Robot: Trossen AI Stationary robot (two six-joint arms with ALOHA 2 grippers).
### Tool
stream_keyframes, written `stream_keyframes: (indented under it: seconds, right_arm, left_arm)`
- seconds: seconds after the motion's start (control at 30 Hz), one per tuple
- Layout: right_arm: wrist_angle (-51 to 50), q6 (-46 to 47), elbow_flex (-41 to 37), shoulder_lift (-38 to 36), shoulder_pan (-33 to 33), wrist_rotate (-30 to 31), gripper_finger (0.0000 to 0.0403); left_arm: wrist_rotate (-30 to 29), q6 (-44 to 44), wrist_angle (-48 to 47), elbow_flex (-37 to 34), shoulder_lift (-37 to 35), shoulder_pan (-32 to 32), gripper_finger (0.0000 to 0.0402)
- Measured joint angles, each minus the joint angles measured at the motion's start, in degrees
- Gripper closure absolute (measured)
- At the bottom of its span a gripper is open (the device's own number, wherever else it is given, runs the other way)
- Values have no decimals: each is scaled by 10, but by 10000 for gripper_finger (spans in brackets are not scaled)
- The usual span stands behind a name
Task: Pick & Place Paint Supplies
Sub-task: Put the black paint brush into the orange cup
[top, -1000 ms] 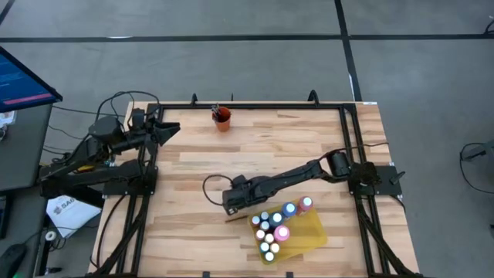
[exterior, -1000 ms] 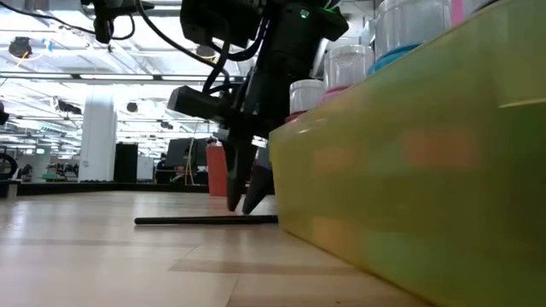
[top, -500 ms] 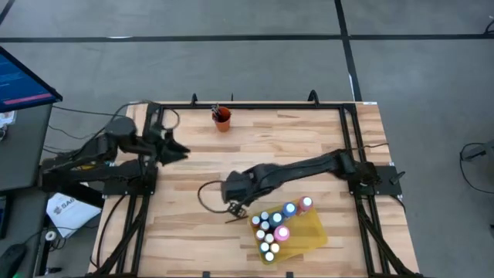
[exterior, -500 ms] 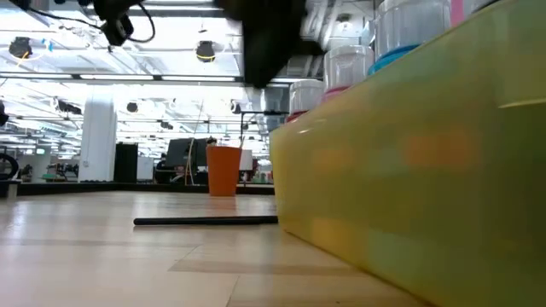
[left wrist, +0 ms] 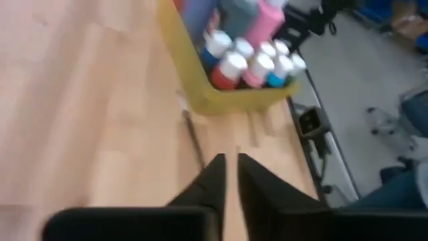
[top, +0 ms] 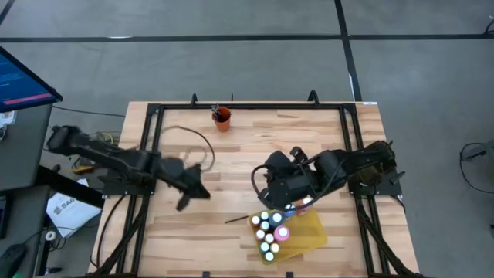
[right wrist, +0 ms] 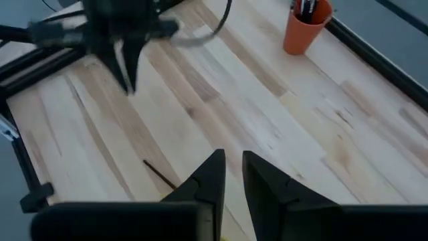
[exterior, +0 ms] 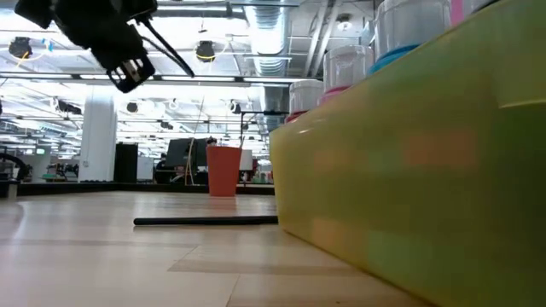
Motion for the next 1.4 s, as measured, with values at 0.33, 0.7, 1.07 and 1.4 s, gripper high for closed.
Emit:
stream_keyframes:
  seconds: [0.33, 0.7, 1.07, 1.4]
  right_arm:
    - [-45, -10, 0, 7, 2, 4, 354]
    - [-29, -10, -30, 5, 10, 3, 354]
    - [-25, 16, -31, 6, 29, 1, 354]
    - [-22, 38, -31, 6, 40, 10, 354]
  left_arm:
    - [14, -56, 141, 38, 232, -85, 401]
    - [-65, -53, 140, 154, 426, -109, 401]
    - [-123, -27, 97, 214, 527, -96, 401]
    - [-142, -24, 88, 215, 528, -51, 401]
